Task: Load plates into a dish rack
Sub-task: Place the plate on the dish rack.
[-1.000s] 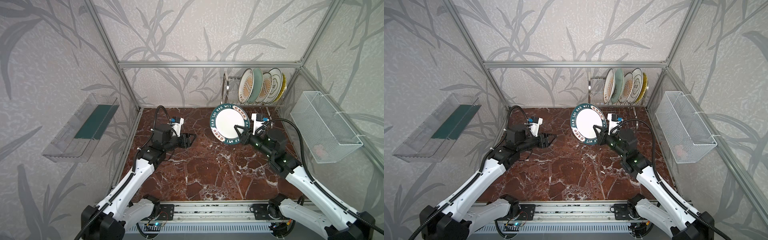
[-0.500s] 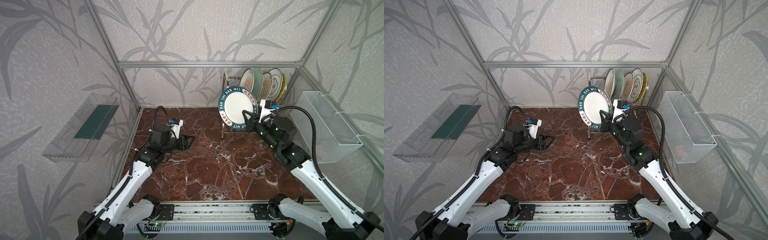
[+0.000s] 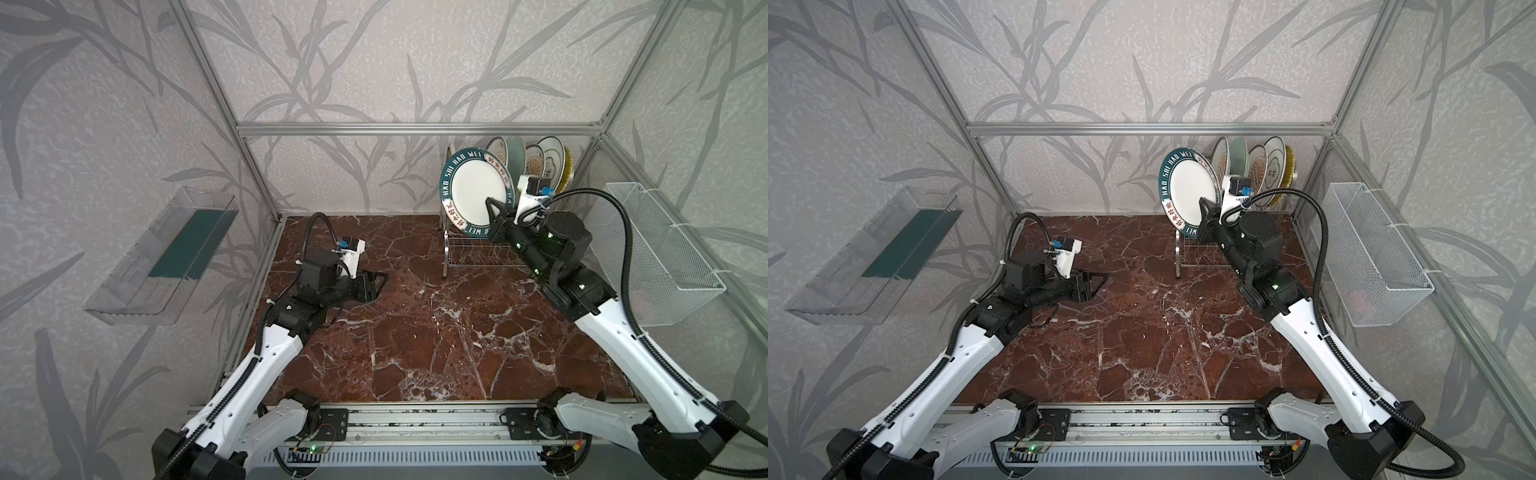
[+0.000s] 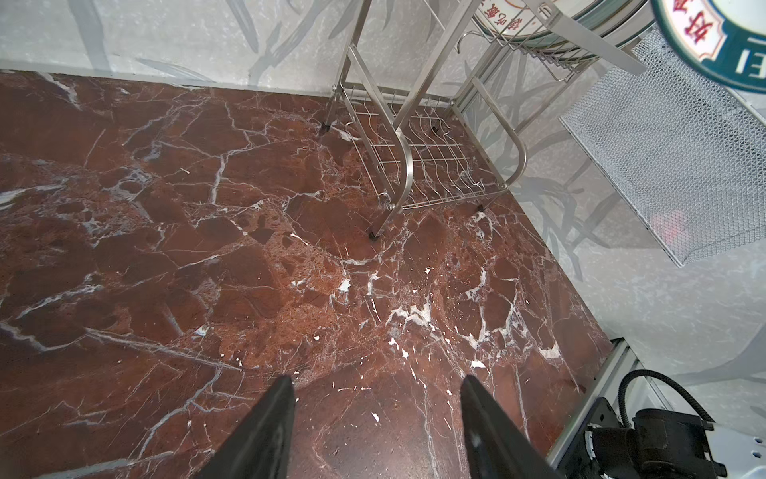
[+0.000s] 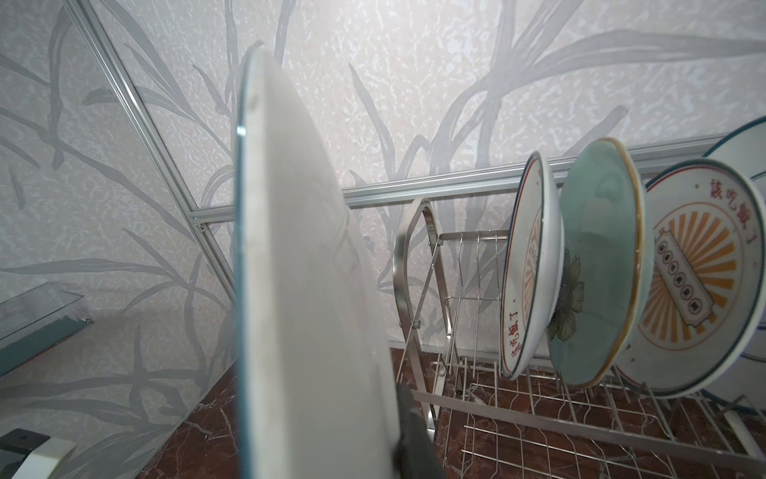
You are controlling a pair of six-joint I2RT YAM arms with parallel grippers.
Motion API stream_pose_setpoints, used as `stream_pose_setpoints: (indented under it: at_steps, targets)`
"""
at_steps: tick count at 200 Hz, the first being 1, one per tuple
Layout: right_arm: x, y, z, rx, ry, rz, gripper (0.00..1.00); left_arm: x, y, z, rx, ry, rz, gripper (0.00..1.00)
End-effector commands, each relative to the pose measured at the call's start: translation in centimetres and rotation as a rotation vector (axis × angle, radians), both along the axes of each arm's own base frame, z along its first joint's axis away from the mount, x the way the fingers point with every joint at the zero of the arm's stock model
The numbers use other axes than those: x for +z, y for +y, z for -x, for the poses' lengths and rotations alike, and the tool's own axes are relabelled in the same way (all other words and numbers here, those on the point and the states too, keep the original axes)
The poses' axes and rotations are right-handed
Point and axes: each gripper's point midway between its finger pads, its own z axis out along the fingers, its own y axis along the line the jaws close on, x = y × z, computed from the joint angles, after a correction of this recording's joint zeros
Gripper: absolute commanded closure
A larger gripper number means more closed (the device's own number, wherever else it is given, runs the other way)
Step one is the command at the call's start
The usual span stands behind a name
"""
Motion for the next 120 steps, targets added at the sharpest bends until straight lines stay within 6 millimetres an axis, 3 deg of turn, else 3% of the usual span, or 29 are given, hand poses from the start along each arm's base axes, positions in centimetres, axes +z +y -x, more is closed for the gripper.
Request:
stream_pose_setpoints:
  at_steps: [1,71,120]
  targets:
    - [4.5,-1.3,0.4,-0.065,-0.112,-0.022,1.00,0.8,0.2,0.3,-0.009,-0.034,-0.003,0.38]
    - [7.1,-2.5,-1.3,-0.229,-0.145,0.065,1.00,0.9,0.3,0.4,-0.006,-0.040,0.002,0.38]
    - [7.6,-2.7,-3.0,-0.360,-0.149,0.132,1.00,1.1,0.2,0.6,-0.011,-0.044,0.006,0.38]
